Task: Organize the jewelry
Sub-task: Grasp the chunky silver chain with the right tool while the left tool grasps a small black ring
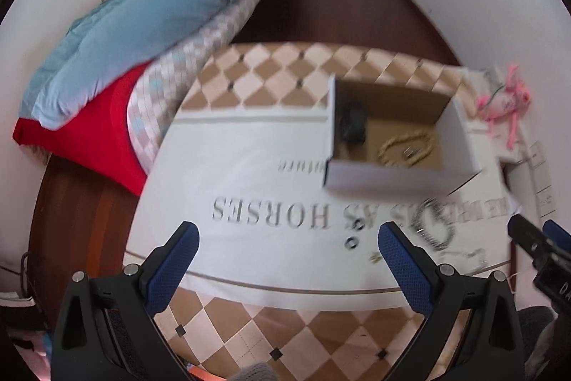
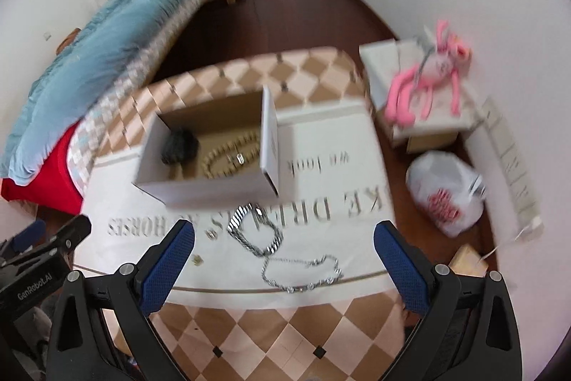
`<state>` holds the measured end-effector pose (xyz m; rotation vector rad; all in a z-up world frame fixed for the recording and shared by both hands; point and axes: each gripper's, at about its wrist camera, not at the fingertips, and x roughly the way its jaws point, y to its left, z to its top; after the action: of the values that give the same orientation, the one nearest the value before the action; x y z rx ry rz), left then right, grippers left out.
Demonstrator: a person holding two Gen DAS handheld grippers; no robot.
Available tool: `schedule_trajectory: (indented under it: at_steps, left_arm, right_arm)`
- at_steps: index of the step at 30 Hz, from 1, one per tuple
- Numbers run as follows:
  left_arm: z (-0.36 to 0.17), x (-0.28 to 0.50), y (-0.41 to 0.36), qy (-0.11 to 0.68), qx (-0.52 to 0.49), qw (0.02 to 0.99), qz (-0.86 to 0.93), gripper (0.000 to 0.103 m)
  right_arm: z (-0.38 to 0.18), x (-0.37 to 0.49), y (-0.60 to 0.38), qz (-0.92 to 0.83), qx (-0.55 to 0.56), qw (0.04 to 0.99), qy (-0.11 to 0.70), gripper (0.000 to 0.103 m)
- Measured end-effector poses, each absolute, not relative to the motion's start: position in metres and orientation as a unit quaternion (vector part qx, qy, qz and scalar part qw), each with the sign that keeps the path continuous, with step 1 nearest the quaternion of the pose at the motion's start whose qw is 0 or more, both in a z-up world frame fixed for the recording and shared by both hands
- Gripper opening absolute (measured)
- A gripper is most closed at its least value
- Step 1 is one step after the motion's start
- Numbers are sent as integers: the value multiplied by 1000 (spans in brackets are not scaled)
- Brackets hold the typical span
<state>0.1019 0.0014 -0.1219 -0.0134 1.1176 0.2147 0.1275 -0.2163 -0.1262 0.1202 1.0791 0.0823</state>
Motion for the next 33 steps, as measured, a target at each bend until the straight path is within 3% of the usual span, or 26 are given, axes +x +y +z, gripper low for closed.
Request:
schedule_trajectory:
  at_steps: [2,3,11,16,17,20,33]
  left_arm:
    - [-142,103,4,545,-7,831,107,103]
    - [-151,104,6,553,-9,826,110,103]
    - [-197,110,17,592,-16,797,121,103]
    - [-206,109,8,599,3,794,107,103]
    - [-206,109,7,599,4,794,103,103]
    - [-209,111,1,602,4,793,89,102]
    - [-216,126,-31,609,6,793,9,99]
  right_arm:
    - [-152,133,-216,43,59,844,531,79]
    - [-164,136,-215,43,60,838,541,77]
    - [-229,162,-195,50,28,811,582,76]
    - [-246,168,-175,44,-48,808,585,62]
    - [-247,167,-172,49,-51,811,580,53]
    - [-246,166,-171,53,-58,817,572,8]
    - [-223,161,-211,39,6,824,566,8]
